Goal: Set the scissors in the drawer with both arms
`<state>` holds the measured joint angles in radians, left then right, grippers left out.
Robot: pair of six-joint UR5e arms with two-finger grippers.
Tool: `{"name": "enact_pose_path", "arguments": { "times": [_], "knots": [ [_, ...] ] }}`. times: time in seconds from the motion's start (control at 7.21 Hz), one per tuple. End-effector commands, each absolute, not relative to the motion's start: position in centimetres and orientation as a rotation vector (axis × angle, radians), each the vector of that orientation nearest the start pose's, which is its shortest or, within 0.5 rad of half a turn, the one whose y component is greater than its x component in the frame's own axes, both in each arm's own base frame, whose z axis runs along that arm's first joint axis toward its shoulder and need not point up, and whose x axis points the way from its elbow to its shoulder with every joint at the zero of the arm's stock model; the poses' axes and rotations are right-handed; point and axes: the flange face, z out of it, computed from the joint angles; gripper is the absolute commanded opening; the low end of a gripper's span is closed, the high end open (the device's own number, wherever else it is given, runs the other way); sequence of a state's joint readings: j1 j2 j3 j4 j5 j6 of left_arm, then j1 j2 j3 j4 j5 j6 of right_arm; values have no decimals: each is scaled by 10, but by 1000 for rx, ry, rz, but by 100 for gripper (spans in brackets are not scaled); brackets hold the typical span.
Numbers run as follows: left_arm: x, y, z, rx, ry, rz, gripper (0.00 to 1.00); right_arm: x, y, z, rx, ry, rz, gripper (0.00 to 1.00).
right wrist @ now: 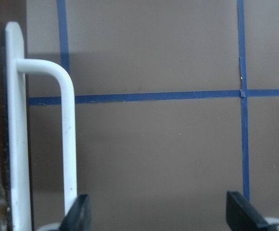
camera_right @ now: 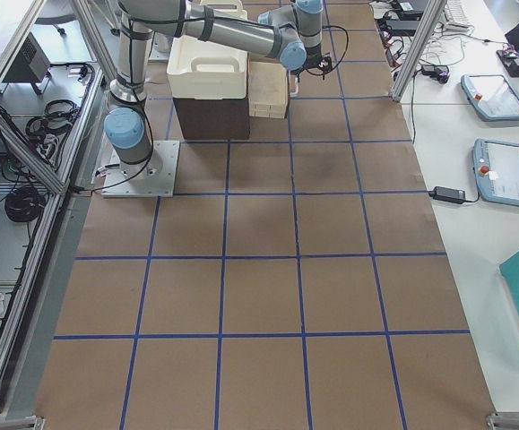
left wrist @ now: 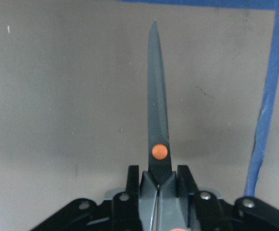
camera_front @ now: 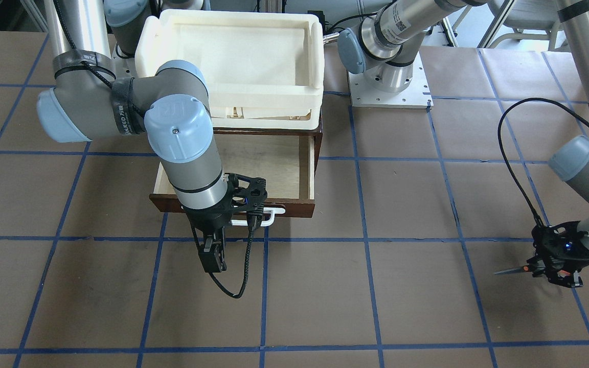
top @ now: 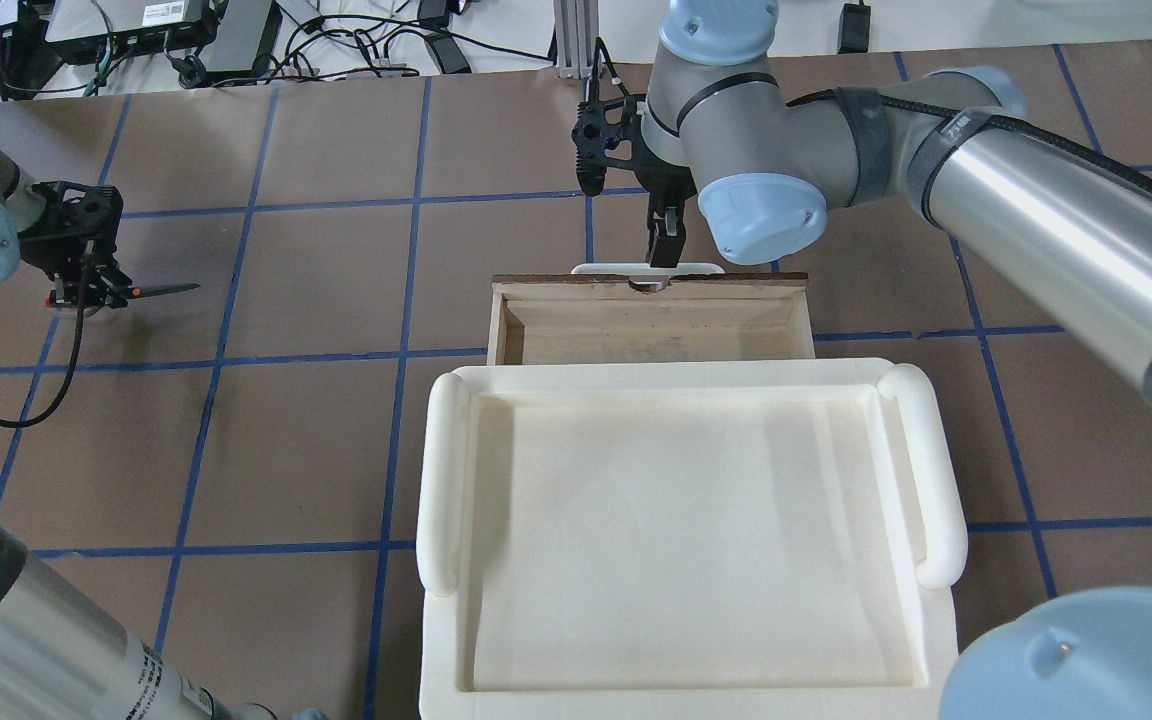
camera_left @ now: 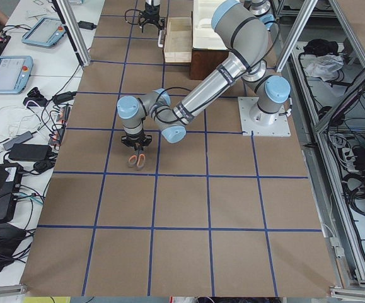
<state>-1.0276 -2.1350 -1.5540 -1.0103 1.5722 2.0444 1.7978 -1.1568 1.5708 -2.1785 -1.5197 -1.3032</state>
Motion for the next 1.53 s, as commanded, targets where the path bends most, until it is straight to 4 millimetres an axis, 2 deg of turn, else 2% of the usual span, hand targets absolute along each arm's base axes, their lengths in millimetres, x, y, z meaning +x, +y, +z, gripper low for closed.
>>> {"name": "enact_pose_path", "arguments": {
  "times": [0.0, 0.28, 0.42, 0.55, 0.69, 0.97, 1.11, 1.39],
  "knots": [
    [224, -630, 244, 2135, 2295, -3, 0, 279, -604, 322, -2207, 2296, -315, 100],
    [217, -625, 262, 2139, 2295, -2, 0, 281, -624, 348, -2167, 2278, -174, 100],
    [214, -625, 267, 2139, 2295, -2, 0, 281, -640, 332, -2142, 2249, -60, 100],
    [209, -620, 276, 2144, 2315, 4, 0, 280, -639, 323, -2139, 2218, 36, 100],
    [201, -617, 289, 2131, 2329, 3, 0, 280, -640, 320, -2186, 2169, 46, 100],
    [149, -613, 324, 2070, 2402, 20, 0, 279, -639, 309, -2187, 2144, 84, 100],
    [130, -608, 340, 2061, 2415, 28, 0, 279, -636, 300, -2169, 2127, 136, 100],
    [112, -594, 365, 1973, 2519, 39, 0, 278, -633, 293, -2190, 2066, 187, 100]
  ]
}}
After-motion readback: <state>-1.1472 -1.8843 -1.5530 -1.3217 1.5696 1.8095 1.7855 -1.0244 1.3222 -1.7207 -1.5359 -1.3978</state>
